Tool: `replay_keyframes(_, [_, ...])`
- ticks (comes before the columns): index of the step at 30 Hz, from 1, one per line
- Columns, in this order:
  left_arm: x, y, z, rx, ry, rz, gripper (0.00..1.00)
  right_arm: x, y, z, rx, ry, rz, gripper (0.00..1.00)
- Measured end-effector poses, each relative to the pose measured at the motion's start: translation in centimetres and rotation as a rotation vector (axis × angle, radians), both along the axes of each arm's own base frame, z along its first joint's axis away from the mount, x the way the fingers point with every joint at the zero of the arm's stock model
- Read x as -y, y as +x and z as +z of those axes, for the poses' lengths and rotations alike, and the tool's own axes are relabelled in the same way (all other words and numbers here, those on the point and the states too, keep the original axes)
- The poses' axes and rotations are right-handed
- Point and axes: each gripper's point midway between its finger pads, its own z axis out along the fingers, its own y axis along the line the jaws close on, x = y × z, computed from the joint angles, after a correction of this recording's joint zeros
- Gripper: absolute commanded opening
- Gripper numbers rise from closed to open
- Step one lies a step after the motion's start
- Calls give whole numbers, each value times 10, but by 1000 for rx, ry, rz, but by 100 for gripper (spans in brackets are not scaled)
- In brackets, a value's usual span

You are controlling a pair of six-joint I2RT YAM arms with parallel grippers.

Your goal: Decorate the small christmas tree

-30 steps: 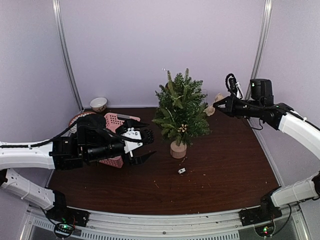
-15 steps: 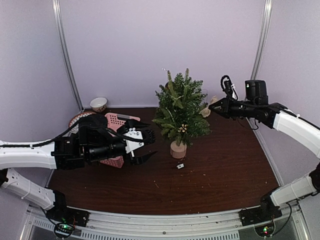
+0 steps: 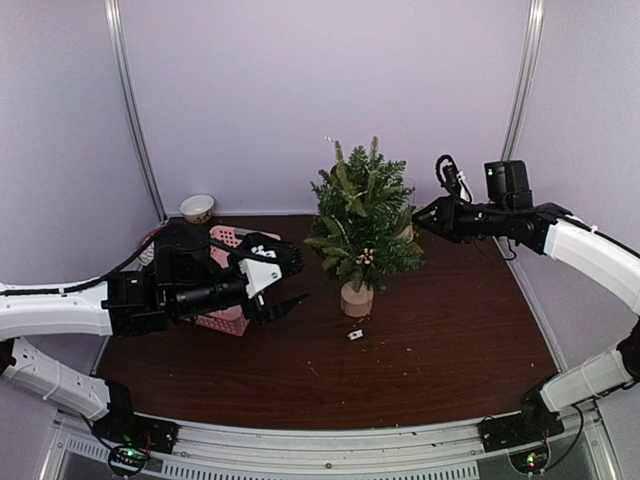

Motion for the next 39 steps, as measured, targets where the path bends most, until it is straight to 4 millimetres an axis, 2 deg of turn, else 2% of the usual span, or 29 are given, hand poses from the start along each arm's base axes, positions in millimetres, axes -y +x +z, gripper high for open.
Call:
replay_keyframes(6, [-11,11,-1,-54,-38,52,87,7,-7,7,15,-25,-14,53])
replay_keyframes(9, [-24,27,0,-109,-83,125,87,11,-12,12,33,-42,-21,57])
replay_keyframes(13, [-58,60,-3,-226,-162,281,85,16,-20,23,67,-53,-21,71])
replay_keyframes(15, [-81,80,-12,-316,-197,389,82,19,-26,30,98,-60,-16,75])
replay_keyframes(20, [-141,128,-48,-537,-238,667,69,25,-41,55,199,-67,-5,77])
replay_keyframes(23, [-173,146,-84,-668,-236,812,61,28,-47,64,242,-69,1,77])
replay_keyframes(27, [-209,160,-132,-814,-219,968,51,28,-50,62,252,-81,8,77])
replay_keyframes(29, [-213,162,-152,-868,-186,1004,48,28,-50,58,246,-86,10,77])
replay_keyframes(32, [-204,172,-174,-933,-137,1009,44,28,-50,54,242,-92,13,77])
replay_keyframes(35, [-192,188,-185,-970,-114,992,38,28,-50,52,240,-96,20,77])
replay_keyframes(39, [-172,220,-192,-984,-78,950,34,27,-50,51,241,-97,26,77])
